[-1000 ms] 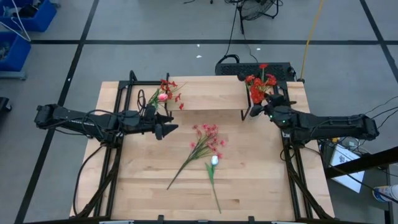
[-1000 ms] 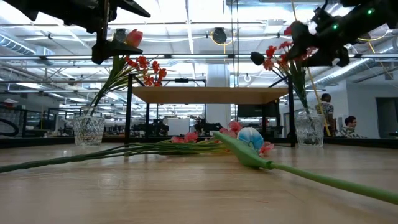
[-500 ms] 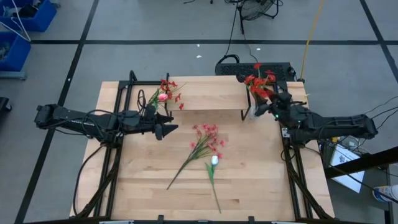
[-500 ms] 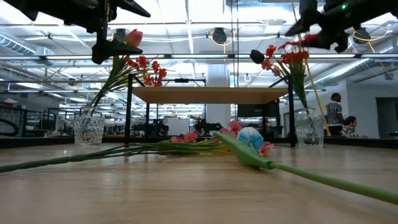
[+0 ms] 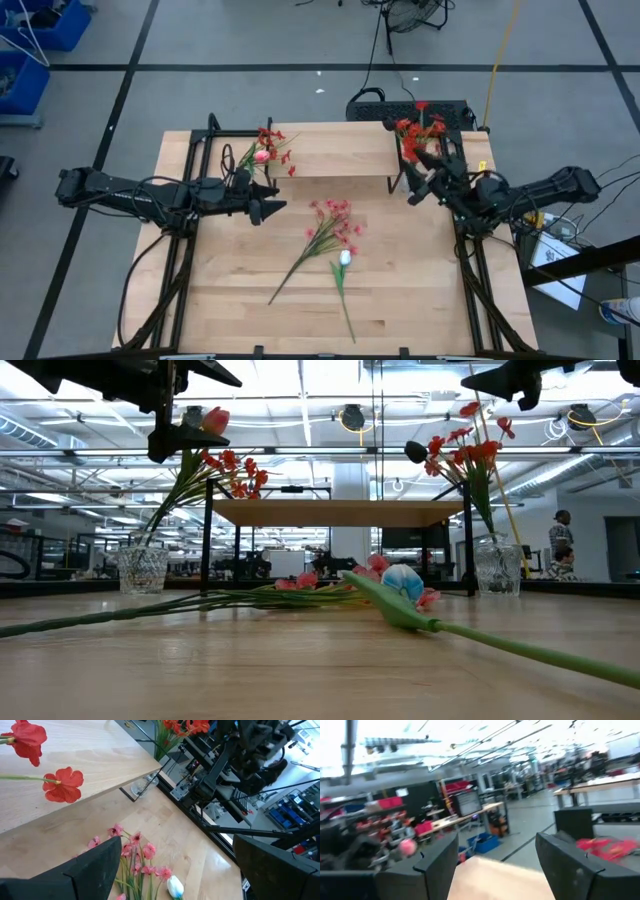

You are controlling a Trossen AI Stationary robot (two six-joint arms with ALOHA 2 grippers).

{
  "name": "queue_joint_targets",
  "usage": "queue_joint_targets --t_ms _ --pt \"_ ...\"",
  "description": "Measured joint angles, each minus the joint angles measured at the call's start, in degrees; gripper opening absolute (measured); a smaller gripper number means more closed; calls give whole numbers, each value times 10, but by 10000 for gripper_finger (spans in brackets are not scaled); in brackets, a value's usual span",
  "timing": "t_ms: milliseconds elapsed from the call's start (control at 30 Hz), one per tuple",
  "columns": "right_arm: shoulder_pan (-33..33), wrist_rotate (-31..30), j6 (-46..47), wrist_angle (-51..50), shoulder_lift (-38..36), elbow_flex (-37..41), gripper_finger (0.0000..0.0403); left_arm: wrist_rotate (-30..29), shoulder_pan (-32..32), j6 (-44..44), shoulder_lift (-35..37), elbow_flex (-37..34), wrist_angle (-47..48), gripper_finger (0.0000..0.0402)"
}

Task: Pick and place flowers into a vace then onto a shelf
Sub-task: Put the white flower into the right transparent vase

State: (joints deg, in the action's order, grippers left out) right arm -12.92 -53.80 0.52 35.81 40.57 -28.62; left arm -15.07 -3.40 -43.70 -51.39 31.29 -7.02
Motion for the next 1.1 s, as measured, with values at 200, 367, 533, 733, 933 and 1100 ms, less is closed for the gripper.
queue_joint_targets --t_ms 200,367,533,733,933,1100 --pt "-47 0 71 1 35 0 256 0 0 -3 0 0 -1 386" --pt "-79 1 135 5 67 0 256 -1 0 -18 0 0 -1 386" --pt "-105 25 184 -4 100 0 256 7 0 -23 0 0 -10 386" --pt "-120 58 296 -22 129 0 256 16 0 -34 0 0 -10 386" --pt "-125 156 533 -143 180 0 256 16 0 -33 0 0 -10 386" --pt "-120 255 740 -184 228 0 250 16 0 -29 0 0 -9 386"
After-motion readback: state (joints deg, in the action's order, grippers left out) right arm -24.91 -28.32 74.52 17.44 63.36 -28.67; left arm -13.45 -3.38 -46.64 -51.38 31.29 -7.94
